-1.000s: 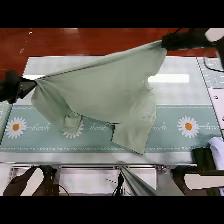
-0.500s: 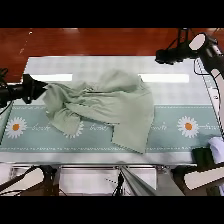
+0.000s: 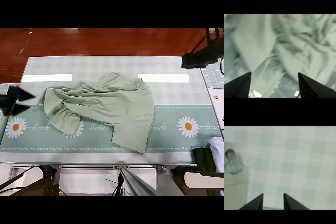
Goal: Fold the shirts.
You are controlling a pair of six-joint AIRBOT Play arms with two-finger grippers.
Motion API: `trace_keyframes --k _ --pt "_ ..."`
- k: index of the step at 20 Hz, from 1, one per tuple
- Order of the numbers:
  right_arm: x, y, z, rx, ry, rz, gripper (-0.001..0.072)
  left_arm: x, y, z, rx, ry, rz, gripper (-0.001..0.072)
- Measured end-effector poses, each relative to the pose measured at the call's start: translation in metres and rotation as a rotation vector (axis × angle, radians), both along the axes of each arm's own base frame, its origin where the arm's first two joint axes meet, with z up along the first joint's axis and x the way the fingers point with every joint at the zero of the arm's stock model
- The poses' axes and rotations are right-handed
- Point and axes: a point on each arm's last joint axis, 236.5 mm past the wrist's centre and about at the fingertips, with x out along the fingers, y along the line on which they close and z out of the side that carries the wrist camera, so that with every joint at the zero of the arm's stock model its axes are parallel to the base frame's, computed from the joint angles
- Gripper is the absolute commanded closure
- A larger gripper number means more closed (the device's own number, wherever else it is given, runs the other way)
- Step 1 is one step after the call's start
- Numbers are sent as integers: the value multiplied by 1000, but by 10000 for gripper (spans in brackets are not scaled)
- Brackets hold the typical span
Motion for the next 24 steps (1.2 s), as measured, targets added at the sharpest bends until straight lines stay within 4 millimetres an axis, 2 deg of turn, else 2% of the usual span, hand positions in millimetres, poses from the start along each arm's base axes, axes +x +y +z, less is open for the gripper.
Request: trace_keyframes --k 1,3,7,10,13,18,19,21,22,23,24 --pt "-12 -9 -8 0 47 -17 343 -15 1 -9 18 51 0 42" --pt "-33 -10 -30 50 140 -40 343 -43 -13 -25 4 124 -25 42" --pt "-71 3 -77 143 298 -44 343 -93 -62 -65 -51 258 -147 41" --pt "-86 12 -96 186 349 -37 343 -117 -90 -87 -60 310 -240 40" --pt "-89 16 -102 202 352 -31 343 -118 -108 -99 -49 295 -276 41" --pt "-86 16 -95 198 307 -17 343 -96 -132 -109 -66 245 -235 43" --pt "-85 16 -92 197 295 -15 343 -95 -139 -111 -77 251 -236 79" --pt "-82 15 -83 191 260 -15 343 -91 -149 -120 -85 266 -229 432" --pt "-81 15 -79 188 243 -14 334 -89 -153 -125 -87 272 -225 463" --pt "-80 15 -73 184 225 -13 279 -86 -158 -128 -98 276 -215 469" --pt "-80 15 -69 181 210 -13 278 -86 -160 -130 -102 281 -212 588"
